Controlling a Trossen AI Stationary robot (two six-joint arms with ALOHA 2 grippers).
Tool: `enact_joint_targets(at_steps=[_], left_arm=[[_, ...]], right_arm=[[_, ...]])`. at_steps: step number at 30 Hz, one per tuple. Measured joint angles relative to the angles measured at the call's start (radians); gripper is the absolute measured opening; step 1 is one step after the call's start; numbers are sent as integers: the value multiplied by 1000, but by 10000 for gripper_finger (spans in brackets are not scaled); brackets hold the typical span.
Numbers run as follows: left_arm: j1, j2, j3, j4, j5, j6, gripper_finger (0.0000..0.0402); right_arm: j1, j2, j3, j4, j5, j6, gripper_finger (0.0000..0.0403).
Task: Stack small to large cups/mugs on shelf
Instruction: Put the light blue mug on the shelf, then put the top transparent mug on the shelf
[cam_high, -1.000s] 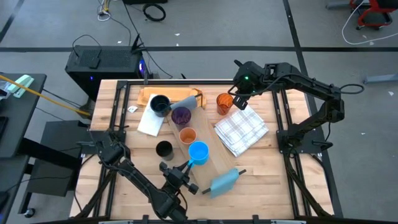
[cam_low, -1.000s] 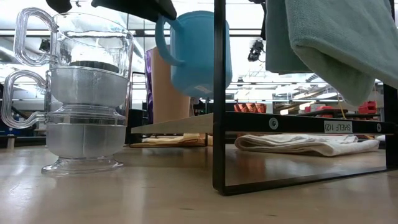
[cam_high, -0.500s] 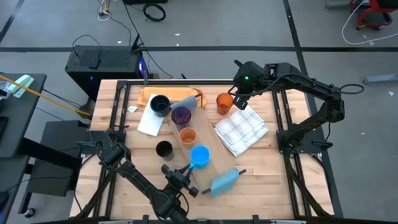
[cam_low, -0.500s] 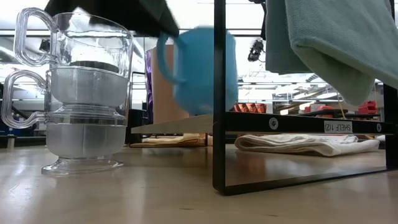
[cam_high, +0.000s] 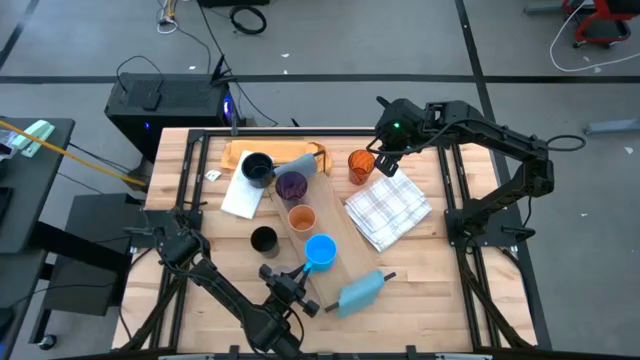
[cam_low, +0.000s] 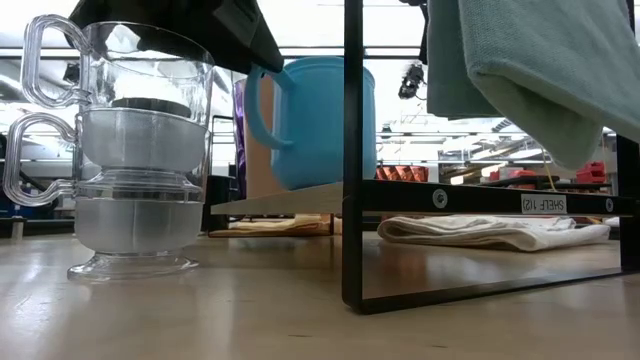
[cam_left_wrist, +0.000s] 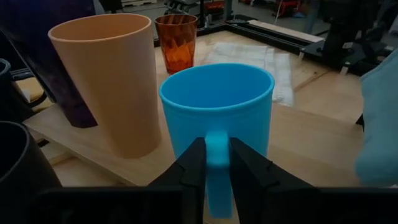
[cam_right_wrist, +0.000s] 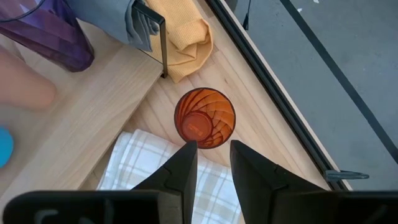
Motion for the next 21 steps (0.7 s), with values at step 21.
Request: enact_joint_targets(at_steps=[21], left_arm=[[-3,-1,0,3,25,-19,122]], right_arm=[[0,0,0,0,0,1,103]])
